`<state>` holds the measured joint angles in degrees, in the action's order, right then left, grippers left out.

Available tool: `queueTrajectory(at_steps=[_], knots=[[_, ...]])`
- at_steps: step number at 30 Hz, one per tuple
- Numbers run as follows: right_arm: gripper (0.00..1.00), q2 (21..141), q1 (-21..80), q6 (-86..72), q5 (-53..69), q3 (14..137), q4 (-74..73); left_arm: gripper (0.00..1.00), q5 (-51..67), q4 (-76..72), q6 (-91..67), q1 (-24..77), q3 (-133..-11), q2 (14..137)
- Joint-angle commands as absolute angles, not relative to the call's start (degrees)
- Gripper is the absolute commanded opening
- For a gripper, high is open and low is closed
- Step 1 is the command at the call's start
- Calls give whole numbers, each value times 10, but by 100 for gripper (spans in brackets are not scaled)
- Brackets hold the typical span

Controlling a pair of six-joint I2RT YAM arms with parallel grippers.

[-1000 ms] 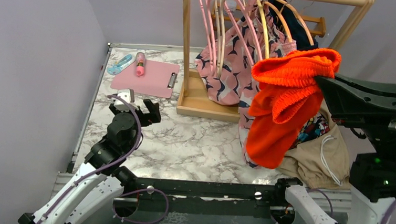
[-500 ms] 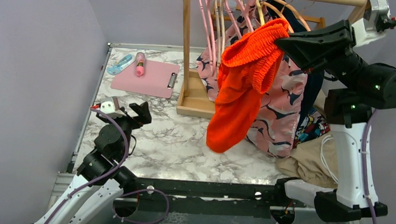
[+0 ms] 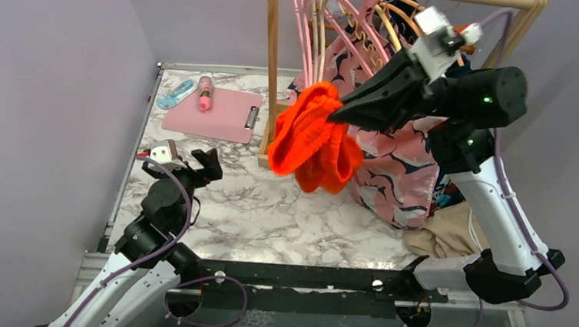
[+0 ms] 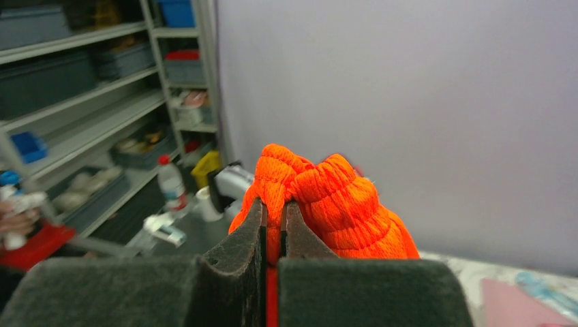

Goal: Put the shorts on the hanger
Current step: Adjust the shorts at the center of the board.

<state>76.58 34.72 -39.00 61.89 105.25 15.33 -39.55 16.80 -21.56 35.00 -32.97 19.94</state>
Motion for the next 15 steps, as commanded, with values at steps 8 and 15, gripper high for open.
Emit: queueTrajectory(at_steps=[8, 15], knots=[[1, 685, 509, -165, 513, 772, 31, 98, -430, 159, -201, 352, -324, 198], [1, 611, 510, -97, 310, 643, 12, 98, -433, 152, -194, 352, -318, 198]])
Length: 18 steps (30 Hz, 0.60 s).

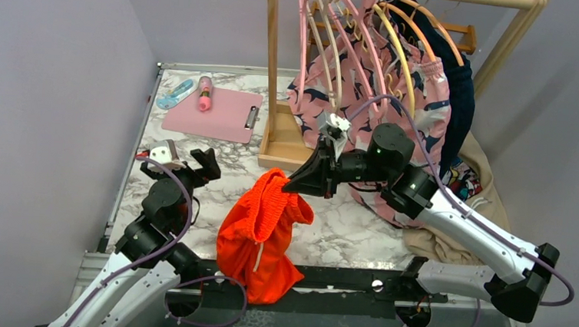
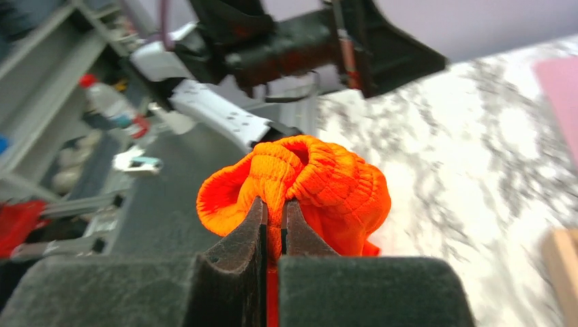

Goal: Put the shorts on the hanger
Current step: Adjust the shorts at the center of the board.

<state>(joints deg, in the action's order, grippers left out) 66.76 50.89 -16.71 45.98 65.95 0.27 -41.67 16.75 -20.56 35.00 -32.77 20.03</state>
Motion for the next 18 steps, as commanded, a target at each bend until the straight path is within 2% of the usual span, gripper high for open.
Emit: queueTrajectory(at_steps=[1, 6, 11, 14, 18], knots=[[1, 603, 510, -89, 280, 641, 8, 98, -432, 151, -194, 352, -319, 201], [1, 597, 510, -41, 224, 687, -7, 98, -419, 142, -194, 352, -317, 221], [1, 609, 510, -35, 237, 766, 3, 98, -380, 130, -185, 352, -316, 245], [1, 603, 510, -45, 246, 718, 30, 99, -355, 127, -183, 352, -317, 260], [1, 588, 510, -75, 227, 579, 44, 99, -328, 121, -182, 352, -319, 276]])
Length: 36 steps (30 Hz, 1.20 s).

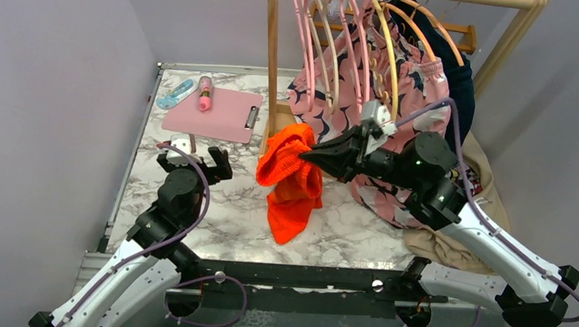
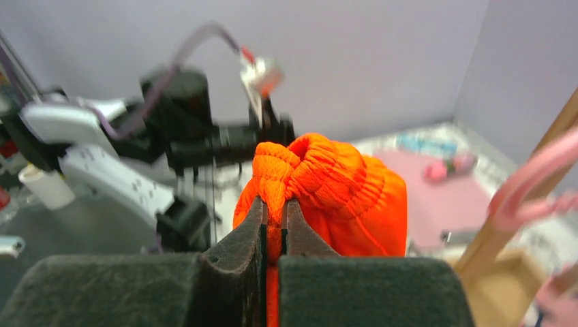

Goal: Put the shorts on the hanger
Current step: Adjust the shorts at the center of the board.

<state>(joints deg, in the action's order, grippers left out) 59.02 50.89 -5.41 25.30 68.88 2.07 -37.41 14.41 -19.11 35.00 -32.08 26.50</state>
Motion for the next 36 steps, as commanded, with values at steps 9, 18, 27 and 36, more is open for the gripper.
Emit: queueTrajectory(at_steps=[9, 18, 27, 36], knots=[[1, 530, 510, -143, 209, 400, 62, 99, -190, 59, -193, 352, -302, 318], [1, 527, 510, -124, 141, 389, 31, 99, 5, 55, -219, 353, -319, 342], [1, 524, 510, -127, 65, 365, 33, 98, 67, 195, -366, 352, -347, 390], [1, 529, 510, -135, 49, 344, 45, 93, 160, 255, -392, 353, -351, 363]])
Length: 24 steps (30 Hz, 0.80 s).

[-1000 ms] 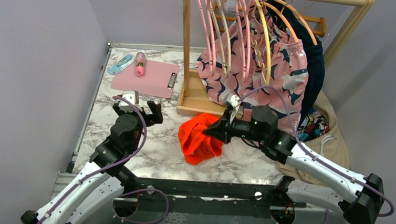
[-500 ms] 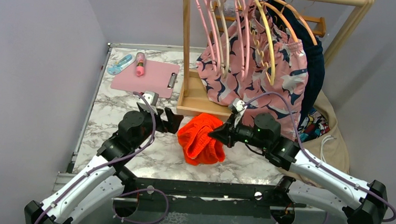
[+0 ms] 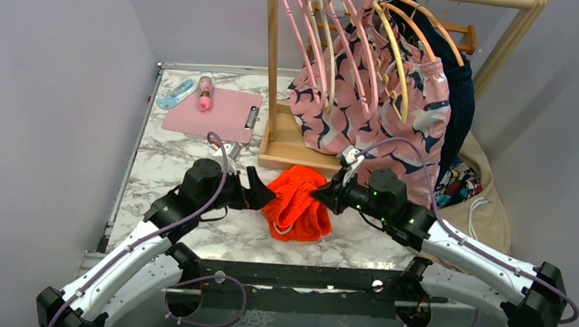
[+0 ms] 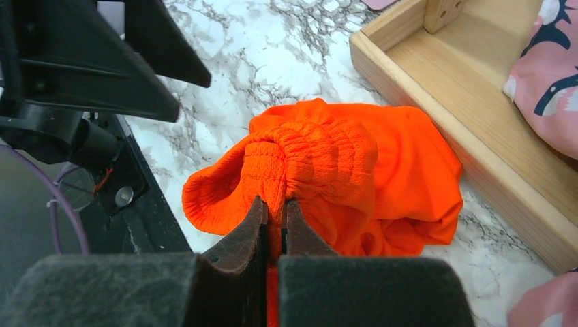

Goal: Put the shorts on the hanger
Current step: Adjust the shorts at the center of the board.

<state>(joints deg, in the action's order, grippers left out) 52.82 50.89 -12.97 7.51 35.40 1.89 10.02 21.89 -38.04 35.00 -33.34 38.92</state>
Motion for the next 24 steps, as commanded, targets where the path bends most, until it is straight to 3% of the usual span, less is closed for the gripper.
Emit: queueTrajectory(at_steps=[1, 10, 20, 24], knots=[[1, 531, 510, -136, 48, 342, 47, 92, 166, 264, -388, 353, -353, 364], [1, 565, 510, -145, 58, 337, 72, 84, 140, 298, -376, 381, -349, 413], [1, 585, 510, -141, 62, 345, 68, 86, -2, 280, -400, 524, -361, 495], [1, 586, 510, -147, 74, 341, 76, 77, -49, 275, -433, 532, -345, 499]])
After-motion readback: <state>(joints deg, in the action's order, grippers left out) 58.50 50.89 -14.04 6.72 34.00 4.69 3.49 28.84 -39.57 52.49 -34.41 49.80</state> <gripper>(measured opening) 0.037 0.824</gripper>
